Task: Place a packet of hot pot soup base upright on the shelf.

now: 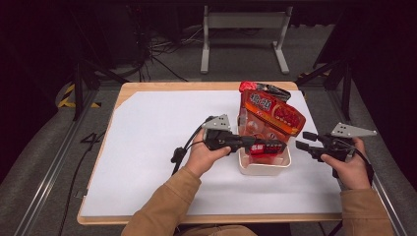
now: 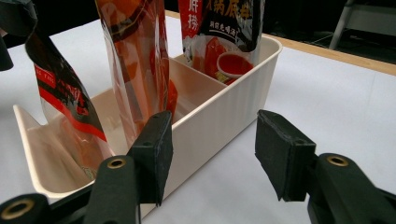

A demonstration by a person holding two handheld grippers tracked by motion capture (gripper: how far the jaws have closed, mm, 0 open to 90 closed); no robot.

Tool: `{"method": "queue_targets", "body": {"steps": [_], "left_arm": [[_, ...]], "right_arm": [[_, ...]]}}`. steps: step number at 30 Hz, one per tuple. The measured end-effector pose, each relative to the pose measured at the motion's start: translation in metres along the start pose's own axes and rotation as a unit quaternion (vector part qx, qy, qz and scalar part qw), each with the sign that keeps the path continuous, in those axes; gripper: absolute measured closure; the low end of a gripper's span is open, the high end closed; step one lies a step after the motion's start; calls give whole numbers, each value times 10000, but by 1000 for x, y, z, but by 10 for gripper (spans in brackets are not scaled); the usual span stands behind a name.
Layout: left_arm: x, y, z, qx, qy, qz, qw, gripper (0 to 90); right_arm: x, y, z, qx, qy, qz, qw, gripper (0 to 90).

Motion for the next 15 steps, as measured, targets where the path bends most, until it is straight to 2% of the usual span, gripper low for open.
{"method": "queue_targets", "body": {"steps": [5,9,15], "left_arm": [[-3,4,0,-15,71,40,10000,748],[-3,8,0,32,87,122,9999,611],[-1,19,5,68,63,176,9998,538]], "right_arm": [[1,-2,-1,28,0,-8,10000,466],[2,-3,-1,36,2,-10,10000,461],[3,-5,0,29,0,-15,10000,455]]}}
Point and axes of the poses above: each handheld gripper's, and its own axes: y roughly backward along the jaws, x roughly out of its top, z roughly to its right, the point moved 3 cm from there along -y, roughly forward along the jaws, and after that the axes turned 10 degrees about -z, right-handed, at the moved point
